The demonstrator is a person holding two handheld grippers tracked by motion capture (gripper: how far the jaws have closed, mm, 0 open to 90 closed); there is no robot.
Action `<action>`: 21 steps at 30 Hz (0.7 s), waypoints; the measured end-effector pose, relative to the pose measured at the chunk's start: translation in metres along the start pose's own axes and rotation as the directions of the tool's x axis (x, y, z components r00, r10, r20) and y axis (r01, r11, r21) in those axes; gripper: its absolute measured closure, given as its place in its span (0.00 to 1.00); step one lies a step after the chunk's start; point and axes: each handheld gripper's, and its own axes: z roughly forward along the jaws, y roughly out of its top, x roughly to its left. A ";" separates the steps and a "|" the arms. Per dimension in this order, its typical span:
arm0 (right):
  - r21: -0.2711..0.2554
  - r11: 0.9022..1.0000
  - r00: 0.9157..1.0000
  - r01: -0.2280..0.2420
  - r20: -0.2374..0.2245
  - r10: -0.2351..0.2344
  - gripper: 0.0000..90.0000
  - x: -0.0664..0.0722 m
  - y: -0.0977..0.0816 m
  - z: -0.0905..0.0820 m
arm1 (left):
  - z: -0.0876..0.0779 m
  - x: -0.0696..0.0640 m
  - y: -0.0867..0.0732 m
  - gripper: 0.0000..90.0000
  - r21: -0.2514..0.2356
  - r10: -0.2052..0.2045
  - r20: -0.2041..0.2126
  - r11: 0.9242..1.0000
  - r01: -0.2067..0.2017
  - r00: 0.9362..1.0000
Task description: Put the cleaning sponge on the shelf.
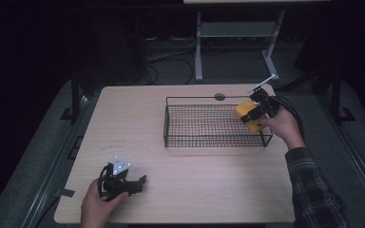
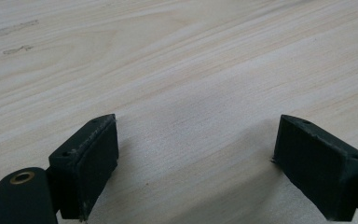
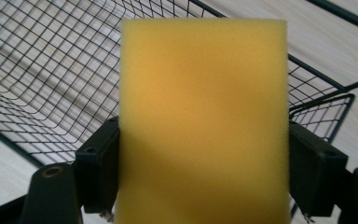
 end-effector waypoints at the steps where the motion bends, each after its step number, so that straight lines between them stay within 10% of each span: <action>1: -0.001 1.000 1.000 0.001 0.000 -0.001 0.26 0.000 0.000 0.002 | 0.000 0.000 0.000 0.14 0.000 0.000 0.000 1.000 0.000 1.000; 21: 0.051 0.999 1.000 -0.001 -0.009 0.002 0.26 -0.002 -0.004 0.041 | 0.000 0.000 0.000 0.14 0.000 0.000 0.000 1.000 0.000 1.000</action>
